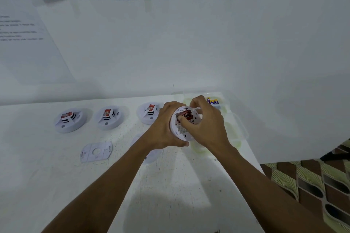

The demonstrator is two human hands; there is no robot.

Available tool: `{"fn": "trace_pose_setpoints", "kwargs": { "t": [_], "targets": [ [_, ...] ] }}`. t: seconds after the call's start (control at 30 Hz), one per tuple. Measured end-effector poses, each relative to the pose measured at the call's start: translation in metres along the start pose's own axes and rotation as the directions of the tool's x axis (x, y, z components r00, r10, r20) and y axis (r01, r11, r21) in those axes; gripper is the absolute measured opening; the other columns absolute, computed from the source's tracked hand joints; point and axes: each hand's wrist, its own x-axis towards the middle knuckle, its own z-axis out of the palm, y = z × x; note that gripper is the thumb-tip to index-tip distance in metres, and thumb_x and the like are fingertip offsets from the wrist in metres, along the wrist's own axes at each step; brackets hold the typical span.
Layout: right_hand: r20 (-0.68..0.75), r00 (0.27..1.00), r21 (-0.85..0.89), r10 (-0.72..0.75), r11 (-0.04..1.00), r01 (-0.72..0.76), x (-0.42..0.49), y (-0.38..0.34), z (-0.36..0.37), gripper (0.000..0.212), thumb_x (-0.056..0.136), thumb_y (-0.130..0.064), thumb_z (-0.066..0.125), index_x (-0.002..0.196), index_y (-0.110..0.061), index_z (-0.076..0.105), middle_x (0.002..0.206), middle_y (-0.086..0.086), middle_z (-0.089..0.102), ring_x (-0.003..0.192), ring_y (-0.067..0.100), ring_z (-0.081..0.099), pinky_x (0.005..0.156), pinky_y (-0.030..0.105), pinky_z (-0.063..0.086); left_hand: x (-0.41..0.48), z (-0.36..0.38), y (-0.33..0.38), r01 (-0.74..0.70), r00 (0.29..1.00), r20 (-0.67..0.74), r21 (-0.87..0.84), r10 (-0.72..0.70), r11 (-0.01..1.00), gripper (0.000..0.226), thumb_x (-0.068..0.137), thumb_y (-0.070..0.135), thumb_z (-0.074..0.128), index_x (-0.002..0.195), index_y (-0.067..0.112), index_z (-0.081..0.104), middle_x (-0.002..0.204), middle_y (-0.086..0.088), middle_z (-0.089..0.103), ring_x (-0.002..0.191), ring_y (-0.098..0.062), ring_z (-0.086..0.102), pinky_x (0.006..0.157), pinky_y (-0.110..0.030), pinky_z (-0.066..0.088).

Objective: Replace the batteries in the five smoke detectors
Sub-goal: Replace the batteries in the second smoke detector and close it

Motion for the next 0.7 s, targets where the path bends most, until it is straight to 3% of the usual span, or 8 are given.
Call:
{"fn": "trace_pose_setpoints", "kwargs": {
  "t": [0.07,0.17,0.23,0.3,0.4,0.47,0.6,0.7],
  "targets": [
    [-0.001,0.995,0.005,-0.102,0.995,0.102,0.0,0.007,0.0,0.033,0.08,-0.042,0.072,0.106,-0.024,0.064,0.104,-0.008,0.067,0.094,0.011,0.062,0.078,0.029,0.053,-0.001,0.002,0.001,-0.072,0.997,-0.035,-0.033,0.07,0.997,0.086,0.048,0.056,0.078,0.12,0.07,0.034,0.122,0.025,0.042,0.119,0.004,0.043,0.103,-0.016,0.032],
    [-0.005,0.975,-0.041,-0.223,0.974,0.222,0.002,0.022,0.001,0.031,0.08,-0.044,0.066,0.103,-0.025,0.072,0.122,-0.002,0.063,0.109,0.017,0.059,0.088,0.036,0.05,0.006,0.003,0.006,-0.156,0.987,-0.04,-0.004,0.155,0.988,0.089,0.052,0.05,0.083,0.125,0.063,0.033,0.126,0.023,0.044,0.123,-0.014,0.045,0.106,-0.033,0.038],
    [-0.027,0.957,-0.092,-0.287,0.954,0.284,0.005,0.031,-0.001,0.029,0.078,-0.044,0.064,0.098,-0.026,0.074,0.126,0.0,0.061,0.113,0.019,0.053,0.091,0.038,0.043,0.006,0.008,0.008,-0.139,0.99,-0.031,-0.051,0.137,0.989,0.085,0.054,0.057,0.082,0.125,0.055,0.036,0.126,0.019,0.045,0.121,-0.016,0.046,0.106,-0.036,0.039],
    [-0.04,0.93,-0.116,-0.366,0.926,0.359,0.009,0.034,-0.006,0.025,0.08,-0.04,0.064,0.094,-0.022,0.074,0.121,0.001,0.063,0.112,0.019,0.05,0.092,0.038,0.04,0.005,0.014,0.01,-0.118,0.992,-0.044,-0.105,0.114,0.987,0.077,0.056,0.063,0.078,0.121,0.045,0.041,0.122,0.015,0.047,0.116,-0.017,0.048,0.105,-0.037,0.038],
    [-0.058,0.887,-0.102,-0.458,0.886,0.452,0.011,0.037,-0.014,0.021,0.085,-0.031,0.066,0.092,-0.013,0.073,0.102,0.001,0.07,0.098,0.019,0.058,0.091,0.031,0.041,0.009,0.017,0.006,-0.144,0.988,-0.054,-0.042,0.142,0.989,0.084,0.054,0.053,0.083,0.125,0.052,0.038,0.126,0.007,0.049,0.121,-0.023,0.046,0.107,-0.047,0.039],
    [-0.073,0.888,-0.078,-0.453,0.891,0.448,0.011,0.04,-0.018,0.022,0.086,-0.03,0.067,0.091,-0.009,0.073,0.09,0.001,0.073,0.087,0.02,0.063,0.086,0.035,0.046,0.013,0.018,0.003,-0.148,0.987,-0.057,-0.017,0.147,0.989,0.091,0.052,0.046,0.086,0.128,0.052,0.036,0.128,0.004,0.048,0.123,-0.024,0.045,0.104,-0.049,0.039],
    [-0.105,0.9,-0.059,-0.424,0.906,0.42,0.013,0.042,-0.025,0.021,0.085,-0.028,0.065,0.094,-0.01,0.071,0.088,-0.002,0.071,0.083,0.015,0.06,0.075,0.042,0.051,0.015,0.025,0.001,-0.131,0.99,-0.053,-0.048,0.129,0.99,0.091,0.05,0.048,0.087,0.125,0.054,0.036,0.128,-0.001,0.047,0.122,-0.028,0.045,0.102,-0.05,0.041],
    [-0.117,0.861,-0.098,-0.495,0.868,0.486,0.018,0.043,-0.026,0.021,0.086,-0.023,0.063,0.098,-0.009,0.072,0.091,0.001,0.074,0.083,0.02,0.064,0.073,0.045,0.052,0.016,0.027,0.004,-0.068,0.997,-0.034,-0.102,0.065,0.992,0.09,0.05,0.053,0.084,0.125,0.053,0.035,0.132,-0.004,0.045,0.125,-0.028,0.044,0.107,-0.05,0.04]
  ]
}}
